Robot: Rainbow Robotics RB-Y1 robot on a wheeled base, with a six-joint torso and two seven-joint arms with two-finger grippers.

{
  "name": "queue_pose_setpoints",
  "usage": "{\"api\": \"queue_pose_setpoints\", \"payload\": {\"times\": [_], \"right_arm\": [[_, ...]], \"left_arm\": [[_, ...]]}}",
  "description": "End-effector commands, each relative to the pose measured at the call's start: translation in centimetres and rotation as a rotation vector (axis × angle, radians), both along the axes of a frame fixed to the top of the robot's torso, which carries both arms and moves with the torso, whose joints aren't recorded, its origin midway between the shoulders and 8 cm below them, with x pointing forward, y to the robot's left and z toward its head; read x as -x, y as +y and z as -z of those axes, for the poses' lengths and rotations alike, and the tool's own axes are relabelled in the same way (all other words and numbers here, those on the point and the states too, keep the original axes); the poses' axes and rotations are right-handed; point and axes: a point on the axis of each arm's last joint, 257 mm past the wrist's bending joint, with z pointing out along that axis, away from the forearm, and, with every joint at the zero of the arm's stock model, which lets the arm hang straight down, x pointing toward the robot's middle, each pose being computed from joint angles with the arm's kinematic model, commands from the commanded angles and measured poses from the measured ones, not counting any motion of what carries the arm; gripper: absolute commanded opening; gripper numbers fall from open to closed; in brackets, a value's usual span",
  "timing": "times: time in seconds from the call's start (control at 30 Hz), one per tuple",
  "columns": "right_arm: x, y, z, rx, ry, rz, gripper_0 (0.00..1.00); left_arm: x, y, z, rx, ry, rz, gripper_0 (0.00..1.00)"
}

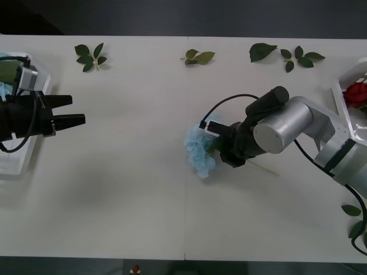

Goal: Put the red flowers into the right box and the blue flowers into the left box

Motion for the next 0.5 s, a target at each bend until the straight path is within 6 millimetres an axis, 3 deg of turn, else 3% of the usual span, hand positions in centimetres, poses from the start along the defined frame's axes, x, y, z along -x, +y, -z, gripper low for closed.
{"api": "queue_pose_setpoints", "payload": {"times": [0.03, 0.27, 0.3, 0.5], "right_arm": [[-0.9, 0.9, -4.6, -0.134, 0.029, 0.043, 0.00], [-0.5, 5.1, -14.7, -0.480, 0.154, 0.046, 0.00], [-0.5, 6.3, -16.9, -0.544, 0.159, 0.032, 0.00], [-0.8, 10.7, -24.4, -0.769, 0.133, -0.025, 0.00]], "left_arm": [[0.2, -2.3, -1.1, 0.014, -0.043, 0.058, 1.00], [0.9, -3.5, -1.1, 0.046, -0.035, 0.088, 1.00], [0.9, -3.4, -1.3, 0.051, -0.037, 0.087, 1.00], [1.0, -4.1, -1.8, 0.087, -0.037, 0.096, 1.00]]}}
